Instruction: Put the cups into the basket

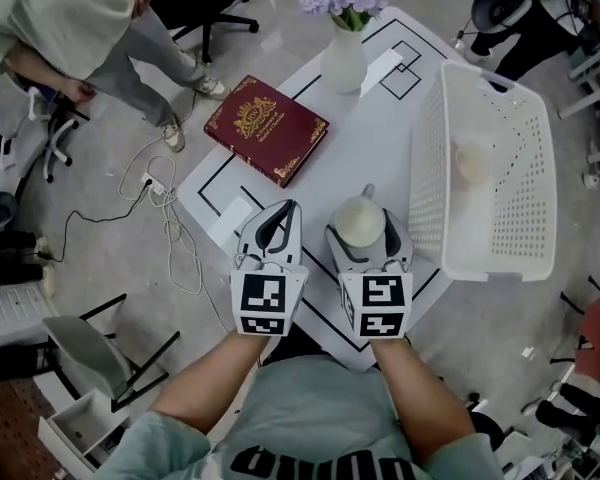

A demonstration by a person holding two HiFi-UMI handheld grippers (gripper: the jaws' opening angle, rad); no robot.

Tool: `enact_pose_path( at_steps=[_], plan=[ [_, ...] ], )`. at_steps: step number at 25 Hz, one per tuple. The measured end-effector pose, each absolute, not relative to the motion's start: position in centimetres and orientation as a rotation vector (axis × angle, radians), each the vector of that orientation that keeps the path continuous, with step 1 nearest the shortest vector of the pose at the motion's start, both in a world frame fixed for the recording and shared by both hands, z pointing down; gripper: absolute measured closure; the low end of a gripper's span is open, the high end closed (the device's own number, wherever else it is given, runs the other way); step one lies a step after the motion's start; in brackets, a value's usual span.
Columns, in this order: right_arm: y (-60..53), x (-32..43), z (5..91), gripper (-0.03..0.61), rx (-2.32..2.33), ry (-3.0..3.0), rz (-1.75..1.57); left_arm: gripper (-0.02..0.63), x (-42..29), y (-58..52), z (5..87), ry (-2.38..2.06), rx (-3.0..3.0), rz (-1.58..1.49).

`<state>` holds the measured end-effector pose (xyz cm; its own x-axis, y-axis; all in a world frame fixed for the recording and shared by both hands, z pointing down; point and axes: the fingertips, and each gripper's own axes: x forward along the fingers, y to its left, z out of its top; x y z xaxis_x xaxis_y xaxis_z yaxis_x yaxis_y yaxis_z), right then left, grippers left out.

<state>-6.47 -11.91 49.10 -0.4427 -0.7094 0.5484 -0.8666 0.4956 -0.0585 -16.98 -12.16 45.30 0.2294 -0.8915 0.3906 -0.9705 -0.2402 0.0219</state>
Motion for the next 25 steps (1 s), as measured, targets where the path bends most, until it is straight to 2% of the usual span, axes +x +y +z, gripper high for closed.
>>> enact_pose_path(
  at_steps=[15, 25],
  plan=[
    [-8.3, -6.7, 36.9, 0.189, 1.207, -2.479, 0.420, 0.606, -16.7, -9.3, 39.0, -1.785, 2.193, 0.345],
    [-8.6, -3.2, 30.9, 0.189, 1.122, -2.571, 0.401, 0.606, -11.6, -10.6, 34.6, -1.720, 2.277, 0.268]
  ],
)
